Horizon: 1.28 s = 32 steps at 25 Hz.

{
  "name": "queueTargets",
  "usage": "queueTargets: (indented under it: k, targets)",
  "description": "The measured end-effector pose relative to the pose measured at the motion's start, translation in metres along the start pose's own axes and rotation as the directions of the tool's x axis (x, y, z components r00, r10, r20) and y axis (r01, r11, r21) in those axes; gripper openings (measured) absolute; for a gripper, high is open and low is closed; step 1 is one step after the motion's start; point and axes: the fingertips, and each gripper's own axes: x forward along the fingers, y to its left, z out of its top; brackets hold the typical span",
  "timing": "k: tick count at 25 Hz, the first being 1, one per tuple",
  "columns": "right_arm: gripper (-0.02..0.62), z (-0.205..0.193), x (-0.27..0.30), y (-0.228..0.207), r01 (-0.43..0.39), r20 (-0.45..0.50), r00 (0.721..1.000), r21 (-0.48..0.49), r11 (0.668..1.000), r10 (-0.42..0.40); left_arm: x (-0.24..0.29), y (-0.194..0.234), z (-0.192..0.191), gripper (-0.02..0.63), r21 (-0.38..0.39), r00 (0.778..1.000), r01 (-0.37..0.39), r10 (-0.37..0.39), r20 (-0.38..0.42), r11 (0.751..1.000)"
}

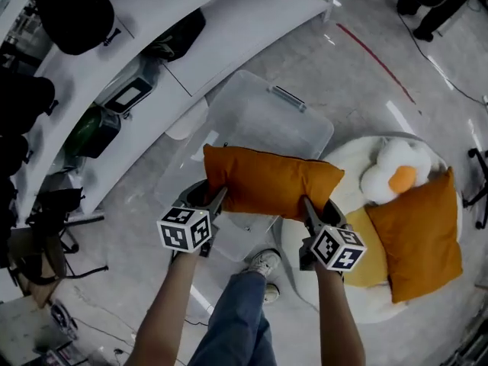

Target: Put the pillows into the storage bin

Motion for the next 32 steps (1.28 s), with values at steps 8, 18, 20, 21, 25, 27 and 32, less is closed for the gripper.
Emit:
queueTargets:
  k: [8,18,20,21,25,27,32]
  targets:
    - [0.258,-0.045,0.083,0.067,-0.106,-0.134,0.987,-0.128,0.986,0.089,-0.032,0.102,-0.051,0.192,-0.136,0.988,-0.150,0.153,0.008,0.979]
    - [0.414,-0.067,0.096,0.064,-0.101,-0.174,0.982,-0.174,0.980,0.070,-0.022,0.128,-0.086,0.266,-0.062,0.971,-0.226,0.220,-0.093,0.972]
    - [0.414,-0.066,0.083,0.064,-0.103,-0.156,0.985,-0.156,0.982,0.078,-0.024,0.115,-0.083,0.265,-0.052,0.978,-0.196,0.192,-0.081,0.979]
    - [0.413,-0.065,0.075,0.062,-0.099,-0.146,0.986,-0.145,0.985,0.078,-0.024,0.106,-0.080,0.265,-0.043,0.982,-0.178,0.175,-0.074,0.983]
    - [0.413,-0.052,0.035,0.049,-0.047,-0.077,0.996,-0.094,0.994,0.040,-0.018,0.056,-0.056,0.265,0.011,0.996,-0.071,0.072,-0.049,0.997]
    - [0.413,-0.042,0.011,0.040,-0.013,-0.028,1.000,-0.068,0.998,0.011,-0.011,0.024,-0.040,0.265,0.055,0.999,-0.005,0.008,-0.041,0.998]
    - [0.413,-0.008,-0.051,0.000,0.064,0.078,0.995,-0.009,0.998,-0.063,0.013,-0.070,0.001,0.265,0.170,0.991,0.134,-0.129,-0.041,0.976]
